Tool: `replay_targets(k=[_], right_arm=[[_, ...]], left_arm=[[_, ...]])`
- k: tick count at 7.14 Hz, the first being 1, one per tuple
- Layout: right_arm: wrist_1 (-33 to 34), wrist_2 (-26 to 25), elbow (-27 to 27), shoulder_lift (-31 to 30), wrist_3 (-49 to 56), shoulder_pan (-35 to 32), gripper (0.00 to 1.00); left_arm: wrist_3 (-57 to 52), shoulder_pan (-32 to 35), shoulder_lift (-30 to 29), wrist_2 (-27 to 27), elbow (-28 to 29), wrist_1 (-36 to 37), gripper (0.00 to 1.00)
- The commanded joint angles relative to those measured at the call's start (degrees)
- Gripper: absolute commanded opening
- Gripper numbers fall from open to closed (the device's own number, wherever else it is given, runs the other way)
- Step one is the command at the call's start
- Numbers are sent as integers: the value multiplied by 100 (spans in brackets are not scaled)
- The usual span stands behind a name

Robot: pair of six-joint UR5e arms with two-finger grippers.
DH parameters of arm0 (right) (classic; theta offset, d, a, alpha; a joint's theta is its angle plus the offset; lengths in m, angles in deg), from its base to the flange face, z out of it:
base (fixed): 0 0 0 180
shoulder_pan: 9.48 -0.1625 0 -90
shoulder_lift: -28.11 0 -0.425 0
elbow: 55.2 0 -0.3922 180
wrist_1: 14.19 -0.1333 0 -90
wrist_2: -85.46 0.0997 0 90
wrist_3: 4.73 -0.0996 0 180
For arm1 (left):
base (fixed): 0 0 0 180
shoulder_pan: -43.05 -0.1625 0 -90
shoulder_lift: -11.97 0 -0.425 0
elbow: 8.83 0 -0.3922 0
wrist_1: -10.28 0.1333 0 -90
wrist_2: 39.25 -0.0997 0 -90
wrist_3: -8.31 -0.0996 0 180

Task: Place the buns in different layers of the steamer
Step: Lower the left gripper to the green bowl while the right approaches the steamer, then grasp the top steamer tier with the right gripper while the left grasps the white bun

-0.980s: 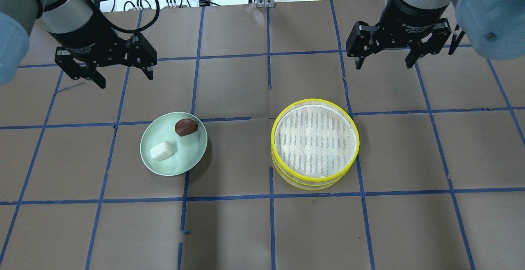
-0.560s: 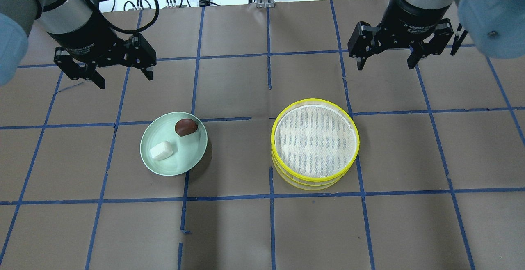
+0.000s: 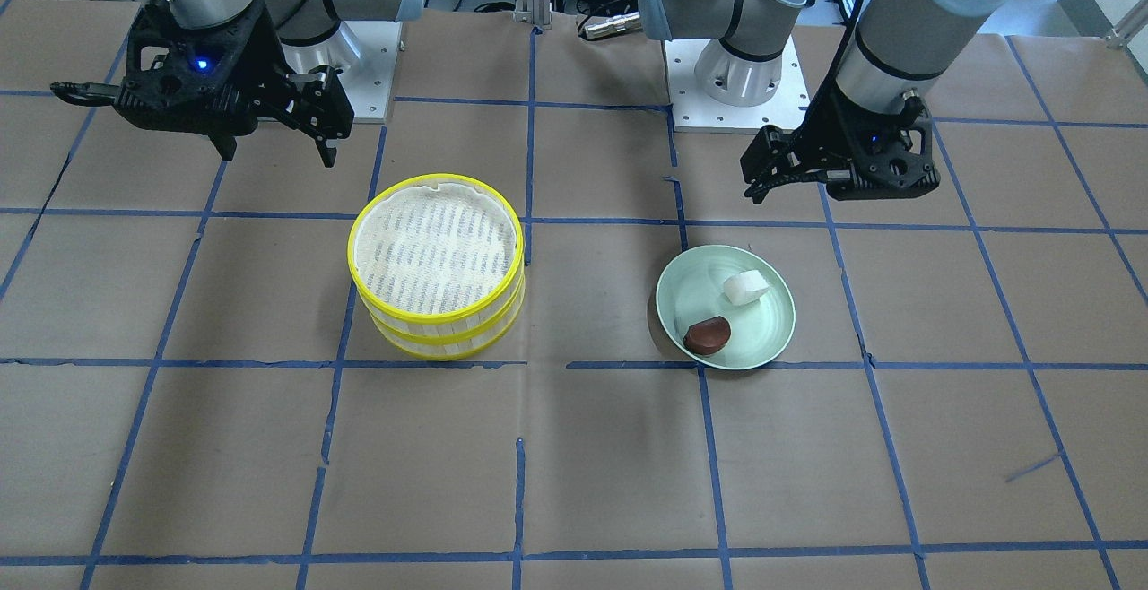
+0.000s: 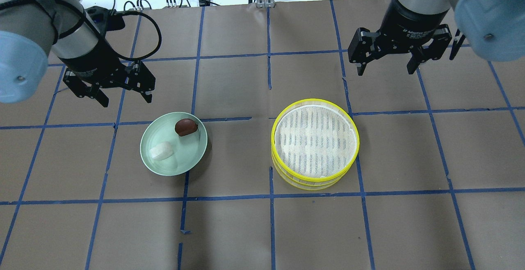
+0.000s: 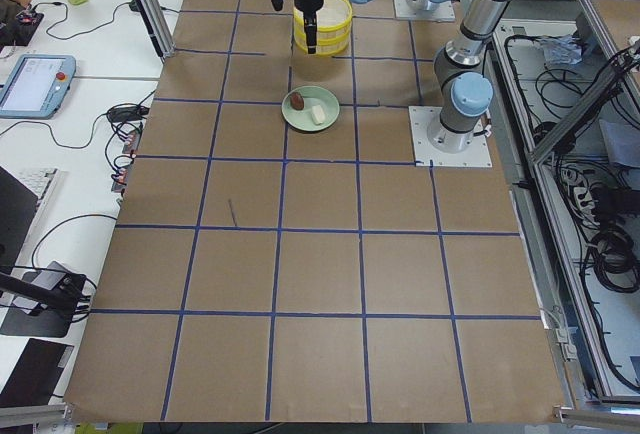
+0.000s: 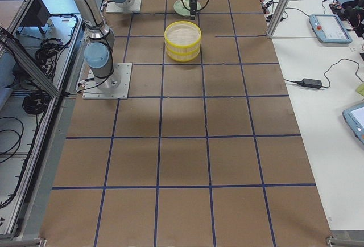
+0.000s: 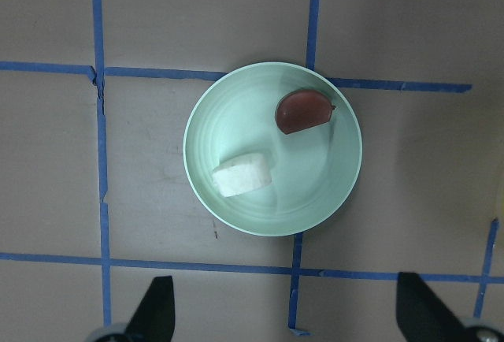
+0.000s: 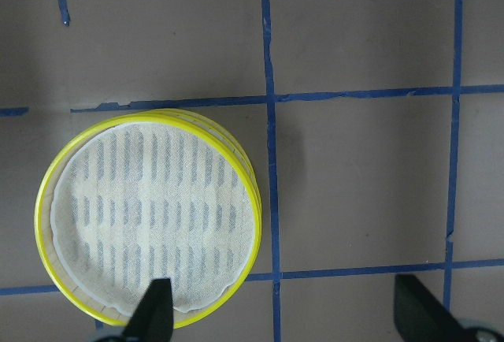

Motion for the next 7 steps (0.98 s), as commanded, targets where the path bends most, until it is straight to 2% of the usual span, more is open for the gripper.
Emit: replay_targets(k=[1, 2, 4, 6, 7], right_arm=[[352, 88, 458, 70, 17, -13, 100], [955, 79, 1027, 262, 17, -13, 100], [2317, 35, 2057, 579, 8, -31, 100], [2840, 62, 2456, 729, 0, -31, 99], [2859, 53, 2483, 721, -18, -13, 95]], left_arm=[[-58, -85, -139, -30, -863, 834, 100], [-58, -147, -226, -30, -1154, 1230, 100], [-58, -165, -830, -21, -1420, 2091, 100], [-58, -174, -1070, -21, -1429, 2236, 98], [-32, -182, -1410, -13, -1429, 2341, 98]])
